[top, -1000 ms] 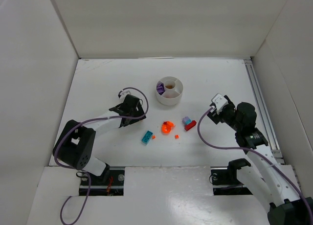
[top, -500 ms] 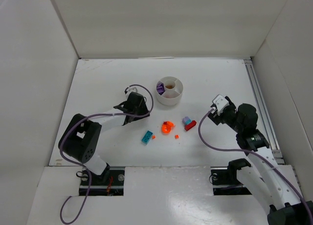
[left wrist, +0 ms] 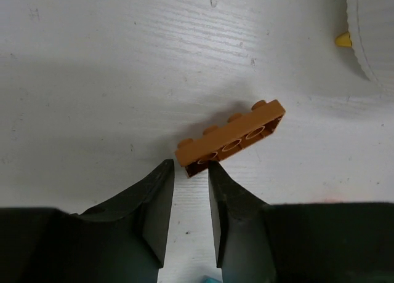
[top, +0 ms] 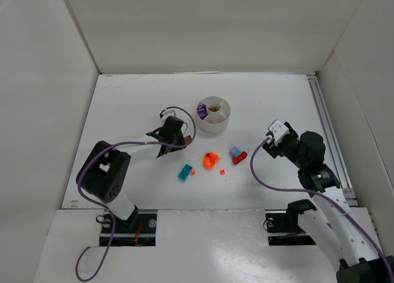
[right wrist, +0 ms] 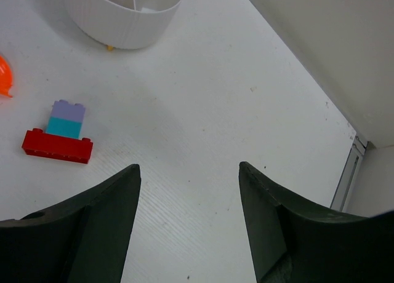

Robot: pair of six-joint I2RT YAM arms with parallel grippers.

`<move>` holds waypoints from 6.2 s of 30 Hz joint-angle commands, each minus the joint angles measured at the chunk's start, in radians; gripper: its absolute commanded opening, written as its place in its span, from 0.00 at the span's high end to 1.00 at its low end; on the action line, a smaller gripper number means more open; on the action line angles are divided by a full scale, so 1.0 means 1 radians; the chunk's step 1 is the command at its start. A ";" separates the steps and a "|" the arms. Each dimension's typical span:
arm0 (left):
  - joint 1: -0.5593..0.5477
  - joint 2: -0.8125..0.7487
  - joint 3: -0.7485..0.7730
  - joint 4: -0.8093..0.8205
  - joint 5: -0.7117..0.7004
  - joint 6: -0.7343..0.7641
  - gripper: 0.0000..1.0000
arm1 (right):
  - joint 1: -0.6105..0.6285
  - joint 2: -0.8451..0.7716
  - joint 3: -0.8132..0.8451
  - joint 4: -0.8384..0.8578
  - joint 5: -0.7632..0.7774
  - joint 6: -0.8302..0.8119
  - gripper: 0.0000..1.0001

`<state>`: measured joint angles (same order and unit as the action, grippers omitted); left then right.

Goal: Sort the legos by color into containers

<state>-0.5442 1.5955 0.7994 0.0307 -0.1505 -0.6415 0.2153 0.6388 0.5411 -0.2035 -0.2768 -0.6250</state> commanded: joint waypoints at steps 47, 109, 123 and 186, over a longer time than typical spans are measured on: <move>0.081 0.044 0.176 0.023 0.256 0.574 0.25 | -0.007 -0.014 0.022 0.032 -0.045 -0.015 0.30; 0.009 -0.111 0.270 0.102 0.108 0.410 1.00 | -0.007 -0.152 0.020 -0.043 0.021 -0.033 0.26; -0.108 0.136 0.533 0.414 0.048 0.526 0.97 | -0.016 -0.293 0.010 -0.053 0.151 -0.006 0.09; -0.169 0.173 0.281 0.721 -0.058 0.434 0.30 | -0.016 -0.292 0.000 -0.062 0.160 -0.002 0.00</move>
<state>-0.7116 1.8732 1.0870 0.7746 -0.2478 -0.1814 0.2085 0.3355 0.5407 -0.2863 -0.0891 -0.6285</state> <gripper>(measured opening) 0.682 0.994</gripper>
